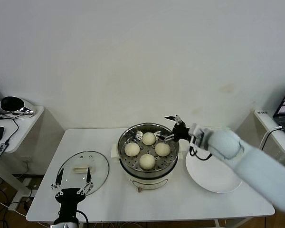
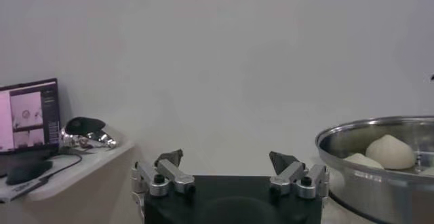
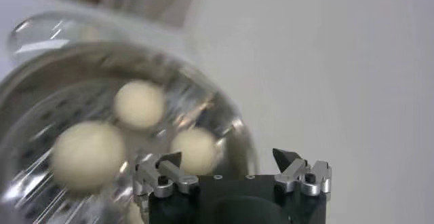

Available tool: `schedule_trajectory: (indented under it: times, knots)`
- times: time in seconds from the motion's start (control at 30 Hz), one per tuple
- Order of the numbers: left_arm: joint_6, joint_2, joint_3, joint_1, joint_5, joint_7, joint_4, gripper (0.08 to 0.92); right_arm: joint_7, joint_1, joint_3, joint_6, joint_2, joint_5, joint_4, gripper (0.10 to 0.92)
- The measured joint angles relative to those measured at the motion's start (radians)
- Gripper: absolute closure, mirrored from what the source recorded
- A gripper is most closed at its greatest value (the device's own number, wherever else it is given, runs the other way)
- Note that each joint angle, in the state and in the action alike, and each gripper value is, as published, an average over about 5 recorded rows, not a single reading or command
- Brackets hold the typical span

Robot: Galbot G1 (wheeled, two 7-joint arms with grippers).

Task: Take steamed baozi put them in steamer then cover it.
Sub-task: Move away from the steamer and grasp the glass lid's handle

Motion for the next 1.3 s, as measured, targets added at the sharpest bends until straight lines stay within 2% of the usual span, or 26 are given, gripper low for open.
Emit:
schedule_trajectory:
  times: [0.33, 0.6, 0.97, 1.3]
  knots:
    - [-0.008, 0.013, -0.015, -0.026, 0.169, -0.038, 0.084, 0.177, -0.005, -0.506, 0.613, 0.142, 0.245, -0.095, 0.078, 0.203]
    - [0.015, 0.075, -0.029, -0.026, 0.448, -0.029, 0.176, 0.177, 0.018, -0.769, 0.94, 0.162, 0.4, -0.136, 0.122, 0.203]
    - [0.026, 0.197, -0.032, -0.06, 0.865, 0.037, 0.308, 0.177, 0.048, -0.956, 1.15, 0.187, 0.514, -0.163, 0.133, 0.203]
    - [0.043, 0.264, -0.014, -0.165, 1.068, 0.071, 0.454, 0.177, 0.051, -1.013, 1.211, 0.188, 0.553, -0.167, 0.127, 0.203]
